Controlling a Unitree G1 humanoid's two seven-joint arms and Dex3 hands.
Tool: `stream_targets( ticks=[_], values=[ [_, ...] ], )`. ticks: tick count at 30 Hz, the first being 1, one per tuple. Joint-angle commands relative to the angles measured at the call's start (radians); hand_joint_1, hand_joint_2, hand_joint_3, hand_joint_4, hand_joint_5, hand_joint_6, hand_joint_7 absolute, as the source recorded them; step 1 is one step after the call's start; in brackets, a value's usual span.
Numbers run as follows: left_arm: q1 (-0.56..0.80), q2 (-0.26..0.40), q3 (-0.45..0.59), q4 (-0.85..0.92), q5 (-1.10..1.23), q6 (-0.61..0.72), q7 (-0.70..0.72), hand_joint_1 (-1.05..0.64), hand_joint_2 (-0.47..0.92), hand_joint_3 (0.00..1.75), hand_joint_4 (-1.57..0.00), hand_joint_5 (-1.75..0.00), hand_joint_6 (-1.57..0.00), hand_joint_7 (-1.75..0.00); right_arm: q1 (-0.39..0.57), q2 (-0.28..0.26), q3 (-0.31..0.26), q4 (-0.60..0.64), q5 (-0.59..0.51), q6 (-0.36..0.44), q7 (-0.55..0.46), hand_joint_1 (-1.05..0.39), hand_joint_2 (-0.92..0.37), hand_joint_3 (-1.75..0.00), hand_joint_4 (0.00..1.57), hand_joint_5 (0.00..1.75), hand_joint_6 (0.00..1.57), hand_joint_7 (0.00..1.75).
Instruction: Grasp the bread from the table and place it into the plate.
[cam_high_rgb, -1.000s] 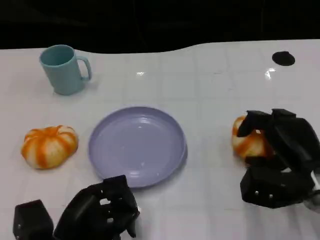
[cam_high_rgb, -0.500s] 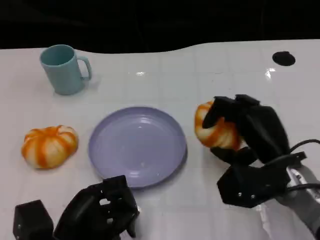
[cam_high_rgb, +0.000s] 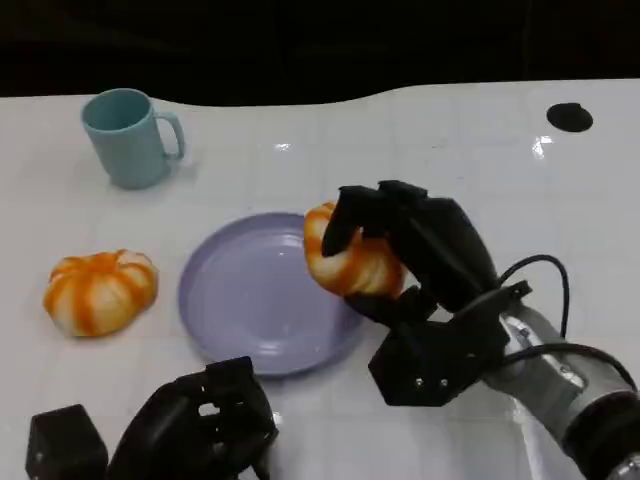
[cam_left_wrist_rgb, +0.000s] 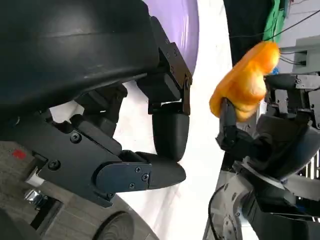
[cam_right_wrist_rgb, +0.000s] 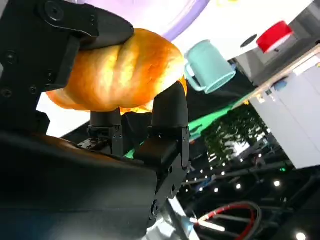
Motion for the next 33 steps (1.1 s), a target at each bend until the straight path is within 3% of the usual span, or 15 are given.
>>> stream_targets(
  ticks=[1, 5, 8, 10, 11, 12, 14, 15, 18, 19, 21, 24, 33],
  values=[
    [0.003, 0.014, 0.002, -0.006, 0.007, -0.011, 0.005, -0.53, 0.68, 0.61, -0.81, -1.75, -0.77, -1.41, -0.052, 0.024, 0.009, 0.039, -0.002, -0.012, -0.019, -0.02, -0.18, -1.52, 1.01, 1.75, 0.79, 1.74],
    [0.011, 0.009, 0.000, -0.020, 0.004, 0.004, 0.011, -0.54, 0.66, 0.63, -0.82, -1.75, -0.77, -1.42, -0.079, 0.065, 0.013, 0.057, 0.003, 0.030, -0.010, -0.03, -0.23, -1.49, 1.00, 1.75, 0.79, 1.75],
    [0.012, 0.008, 0.001, -0.019, -0.001, 0.001, 0.005, -0.53, 0.65, 0.65, -0.81, -1.75, -0.77, -1.42, -0.102, 0.087, 0.021, 0.077, -0.002, 0.062, -0.003, -0.03, -0.29, -1.42, 0.91, 1.75, 0.77, 1.59],
    [0.013, 0.008, 0.000, -0.020, 0.002, -0.001, 0.006, -0.52, 0.65, 0.66, -0.79, -1.75, -0.77, -1.41, -0.118, 0.100, 0.027, 0.092, -0.008, 0.087, -0.001, -0.06, -0.35, -1.23, 0.85, 1.54, 0.80, 1.17],
    [0.013, 0.008, 0.000, -0.021, 0.002, -0.001, 0.006, -0.52, 0.65, 0.66, -0.79, -1.75, -0.77, -1.41, -0.128, 0.105, 0.032, 0.096, -0.010, 0.111, 0.018, -0.07, -0.37, -1.15, 0.83, 1.46, 0.82, 1.05],
    [0.013, 0.007, 0.000, -0.022, 0.002, -0.001, 0.006, -0.52, 0.64, 0.67, -0.79, -1.75, -0.77, -1.41, -0.134, 0.107, 0.035, 0.098, -0.011, 0.128, 0.032, -0.12, -0.46, -0.96, 0.74, 1.36, 0.77, 0.88],
    [0.013, 0.006, 0.000, -0.024, -0.003, 0.005, 0.004, -0.53, 0.64, 0.67, -0.79, -1.75, -0.77, -1.41, -0.146, 0.107, 0.045, 0.099, -0.015, 0.159, 0.067, -0.16, -0.54, -0.81, 0.64, 1.27, 0.71, 0.74],
    [0.013, 0.006, 0.000, -0.024, -0.003, 0.007, 0.004, -0.53, 0.63, 0.67, -0.80, -1.75, -0.78, -1.40, -0.148, 0.105, 0.049, 0.099, -0.017, 0.168, 0.077, -0.20, -0.58, -0.71, 0.55, 1.04, 0.65, 0.58],
    [0.010, 0.006, 0.000, -0.021, -0.003, 0.005, 0.001, -0.53, 0.63, 0.67, -0.80, -1.75, -0.77, -1.40, -0.148, 0.090, 0.064, 0.097, -0.022, 0.169, 0.108, -0.27, -0.64, -0.56, 0.41, 0.66, 0.58, 0.26],
    [0.010, 0.006, 0.000, -0.020, -0.003, 0.003, 0.000, -0.52, 0.63, 0.66, -0.79, -1.75, -0.77, -1.39, -0.147, 0.085, 0.068, 0.095, -0.024, 0.169, 0.116, -0.33, -0.73, -0.41, 0.34, 0.56, 0.55, 0.15],
    [0.012, 0.007, -0.002, -0.027, 0.003, 0.008, 0.007, -0.53, 0.64, 0.66, -0.79, -1.75, -0.77, -1.39, -0.141, 0.071, 0.076, 0.080, -0.025, 0.166, 0.147, -0.42, -0.86, -0.20, 0.20, 0.55, 0.48, 0.04],
    [0.013, 0.008, -0.003, -0.033, 0.004, 0.018, 0.010, -0.54, 0.64, 0.65, -0.79, -1.75, -0.78, -1.39, -0.124, 0.056, 0.080, 0.052, -0.017, 0.163, 0.183, -0.54, -0.91, -0.13, 0.04, 0.57, 0.38, 0.00],
    [0.013, 0.007, -0.002, -0.031, 0.002, 0.005, 0.004, -0.53, 0.64, 0.67, -0.80, -1.75, -0.77, -1.40, -0.036, 0.000, 0.071, -0.147, 0.011, 0.221, 0.329, -0.61, -0.92, -0.13, 0.00, 0.49, 0.29, 0.00]
  ],
)
